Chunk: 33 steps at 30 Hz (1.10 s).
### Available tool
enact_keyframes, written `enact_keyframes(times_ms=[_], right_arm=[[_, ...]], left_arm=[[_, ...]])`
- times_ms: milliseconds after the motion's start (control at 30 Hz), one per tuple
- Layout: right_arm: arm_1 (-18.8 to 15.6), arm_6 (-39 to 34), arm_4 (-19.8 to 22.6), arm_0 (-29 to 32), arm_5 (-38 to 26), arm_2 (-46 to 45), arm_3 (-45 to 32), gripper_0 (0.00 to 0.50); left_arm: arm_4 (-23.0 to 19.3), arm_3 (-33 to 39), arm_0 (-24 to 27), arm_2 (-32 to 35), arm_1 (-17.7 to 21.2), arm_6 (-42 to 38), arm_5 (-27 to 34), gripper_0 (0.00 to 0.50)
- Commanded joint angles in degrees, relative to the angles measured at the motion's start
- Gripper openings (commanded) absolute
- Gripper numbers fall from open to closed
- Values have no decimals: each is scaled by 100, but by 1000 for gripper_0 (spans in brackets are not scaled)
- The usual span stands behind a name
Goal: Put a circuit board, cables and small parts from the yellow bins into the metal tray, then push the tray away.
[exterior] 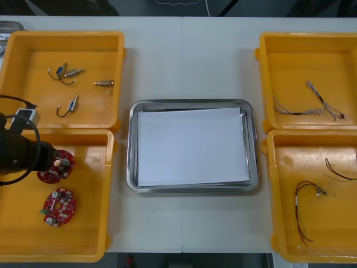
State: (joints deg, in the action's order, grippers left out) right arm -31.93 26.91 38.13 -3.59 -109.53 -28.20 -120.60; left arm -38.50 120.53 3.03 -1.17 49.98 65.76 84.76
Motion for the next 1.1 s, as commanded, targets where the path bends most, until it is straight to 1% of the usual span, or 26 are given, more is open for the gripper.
enact_keyframes(times_ms=[33, 67, 133, 267, 333, 400, 467, 567, 633, 733, 833, 967, 1000, 1100], right_arm=[[-577, 289, 485, -28, -47, -317, -368, 0], [-621, 315, 547, -28, -47, -326, -403, 0], [-806, 640, 766, -28, -47, -344, -570, 0], [-1026, 1097, 1074, -2, -47, -432, -737, 0], [-1113, 1396, 1338, 25, -47, -546, -772, 0], [-1175, 1642, 1514, 42, -47, -625, -825, 0], [-1289, 1967, 1716, 68, -47, -669, -930, 0], [-1430, 2337, 1927, 121, -47, -669, -1115, 0], [-1491, 2556, 2041, 165, -47, -678, -1264, 0], [-1623, 2829, 2225, 271, -47, -669, -1536, 0], [-1702, 3136, 2269, 402, -47, -616, -1853, 0], [-1843, 3462, 2366, 508, -47, -449, -2134, 0], [-1860, 3505, 2401, 517, -47, -423, -2160, 0], [-1975, 3681, 2665, 552, -47, -388, -2275, 0]], left_arm=[[-140, 621, -13, 389, -41, 402, 568, 0], [-140, 674, 4, 407, -50, 394, 647, 2], [-166, 893, 101, 416, -50, 359, 981, 1], [-280, 1210, 286, 416, -50, 297, 1395, 1], [-421, 1377, 444, 407, -50, 262, 1623, 0], [-518, 1500, 558, 407, -50, 244, 1799, 0], [-720, 1632, 760, 407, -50, 209, 2045, 0], [-1010, 1755, 1059, 372, -50, 165, 2326, 1], [-1098, 1807, 1261, 249, -41, 139, 2440, 2], [-1054, 1860, 1551, -129, -50, 60, 2449, 0], [-904, 1860, 1859, -595, -111, -37, 2423, 1], [-632, 1843, 2263, -1219, -366, -424, 2414, 1], [-606, 1825, 2325, -1289, -410, -476, 2414, 1], [-509, 1684, 2641, -1650, -665, -758, 2405, 0]])
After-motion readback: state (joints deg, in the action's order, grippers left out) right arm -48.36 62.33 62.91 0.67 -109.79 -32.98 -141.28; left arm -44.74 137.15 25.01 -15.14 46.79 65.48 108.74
